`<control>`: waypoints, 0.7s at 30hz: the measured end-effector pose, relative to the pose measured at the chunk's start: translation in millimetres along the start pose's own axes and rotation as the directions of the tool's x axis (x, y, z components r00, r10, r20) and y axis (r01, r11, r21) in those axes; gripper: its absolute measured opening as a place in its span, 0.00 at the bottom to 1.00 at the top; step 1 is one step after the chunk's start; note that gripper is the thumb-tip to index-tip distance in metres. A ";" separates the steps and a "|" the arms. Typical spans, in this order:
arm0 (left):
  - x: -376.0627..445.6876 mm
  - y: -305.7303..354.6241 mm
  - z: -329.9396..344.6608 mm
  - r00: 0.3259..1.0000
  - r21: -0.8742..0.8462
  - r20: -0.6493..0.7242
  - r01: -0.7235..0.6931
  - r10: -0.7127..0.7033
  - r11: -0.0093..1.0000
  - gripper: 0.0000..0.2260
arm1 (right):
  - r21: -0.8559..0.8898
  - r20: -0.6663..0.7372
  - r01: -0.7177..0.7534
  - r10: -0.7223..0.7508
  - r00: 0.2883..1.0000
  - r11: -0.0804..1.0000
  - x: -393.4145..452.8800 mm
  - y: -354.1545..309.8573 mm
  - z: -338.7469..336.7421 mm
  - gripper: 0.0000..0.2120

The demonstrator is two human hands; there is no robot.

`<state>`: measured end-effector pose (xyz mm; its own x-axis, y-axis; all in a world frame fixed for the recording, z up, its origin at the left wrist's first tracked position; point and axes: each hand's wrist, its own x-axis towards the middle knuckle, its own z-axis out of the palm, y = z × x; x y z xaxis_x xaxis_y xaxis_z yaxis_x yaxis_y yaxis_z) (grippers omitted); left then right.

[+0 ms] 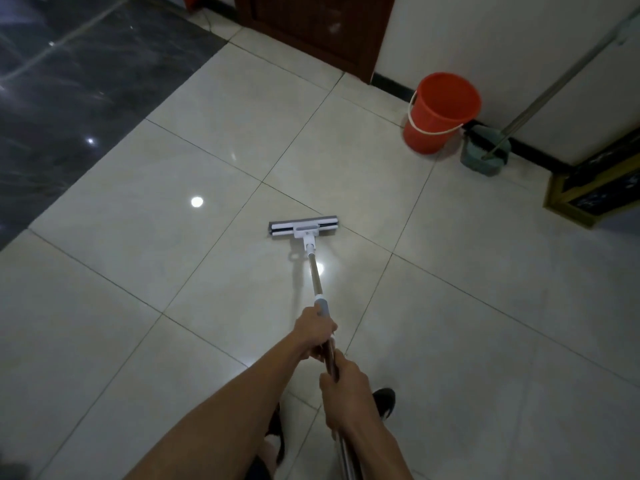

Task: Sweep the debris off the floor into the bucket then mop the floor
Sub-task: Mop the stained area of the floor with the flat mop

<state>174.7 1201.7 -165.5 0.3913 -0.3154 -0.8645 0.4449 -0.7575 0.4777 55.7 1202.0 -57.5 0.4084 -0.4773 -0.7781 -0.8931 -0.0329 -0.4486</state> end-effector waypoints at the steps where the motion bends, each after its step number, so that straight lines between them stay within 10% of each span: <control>1: -6.0 -11.1 -9.3 1.000 0.012 -0.006 -0.004 0.004 1.000 0.18 | 0.009 -0.001 0.009 -0.009 1.000 1.000 -11.0 -2.6 12.6 0.23; 21: -52.3 -164.9 -151.0 0.992 0.049 -0.124 -0.028 0.034 0.998 0.20 | 0.126 -0.058 -0.014 0.021 0.998 0.992 -90.4 -40.1 210.0 0.19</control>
<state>202.5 1429.3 -175.5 0.5033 -0.2678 -0.8216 0.3938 -0.7752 0.4939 94.2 1430.8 -61.5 0.3777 -0.5284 -0.7604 -0.8677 0.0846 -0.4898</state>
